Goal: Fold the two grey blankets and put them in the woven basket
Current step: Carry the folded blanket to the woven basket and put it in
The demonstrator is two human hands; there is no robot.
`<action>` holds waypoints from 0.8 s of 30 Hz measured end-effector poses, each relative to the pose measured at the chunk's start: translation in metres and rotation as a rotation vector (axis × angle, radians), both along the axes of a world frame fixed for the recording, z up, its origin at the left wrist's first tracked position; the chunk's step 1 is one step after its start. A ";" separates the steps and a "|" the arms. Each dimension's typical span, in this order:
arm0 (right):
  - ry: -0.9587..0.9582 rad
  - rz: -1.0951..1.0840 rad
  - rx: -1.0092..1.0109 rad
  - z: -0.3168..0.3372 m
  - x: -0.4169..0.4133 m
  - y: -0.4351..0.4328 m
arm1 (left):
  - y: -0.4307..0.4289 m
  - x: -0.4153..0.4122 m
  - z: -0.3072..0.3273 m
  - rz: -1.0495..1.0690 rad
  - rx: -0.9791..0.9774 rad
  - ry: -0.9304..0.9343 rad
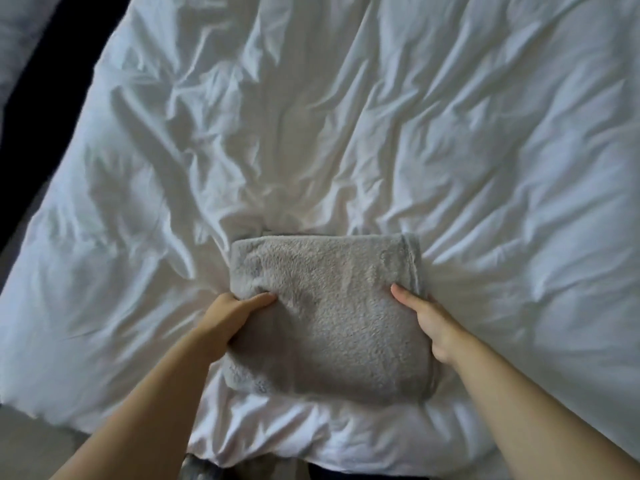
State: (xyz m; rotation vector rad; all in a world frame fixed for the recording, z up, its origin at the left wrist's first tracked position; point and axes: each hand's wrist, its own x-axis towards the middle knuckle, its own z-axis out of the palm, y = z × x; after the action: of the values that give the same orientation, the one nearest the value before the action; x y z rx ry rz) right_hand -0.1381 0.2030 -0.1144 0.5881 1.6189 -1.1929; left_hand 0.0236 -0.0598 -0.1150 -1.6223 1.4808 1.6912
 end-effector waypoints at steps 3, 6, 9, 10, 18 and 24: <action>-0.100 0.003 -0.066 0.006 -0.001 0.001 | -0.003 -0.002 0.002 -0.156 0.040 0.015; -0.121 0.010 -0.135 0.023 0.006 0.006 | 0.007 0.001 0.002 -0.108 0.054 0.113; -0.030 -0.024 -0.172 0.046 0.016 0.015 | 0.013 0.008 0.016 0.013 0.181 0.231; 0.012 -0.044 -0.188 0.058 0.021 0.018 | 0.014 0.012 0.025 0.030 0.201 0.274; 0.351 -0.134 -0.410 0.213 0.115 0.020 | 0.001 0.101 0.182 0.101 0.012 0.643; 0.402 -0.031 -0.515 0.322 0.222 -0.038 | -0.033 0.243 0.309 0.164 -0.175 0.794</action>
State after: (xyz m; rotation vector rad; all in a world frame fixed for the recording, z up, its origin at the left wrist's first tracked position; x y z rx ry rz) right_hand 0.0840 0.1649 0.2079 0.0423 1.5318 -1.7540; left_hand 0.2665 -0.0925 0.1938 -1.2111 1.9113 2.5436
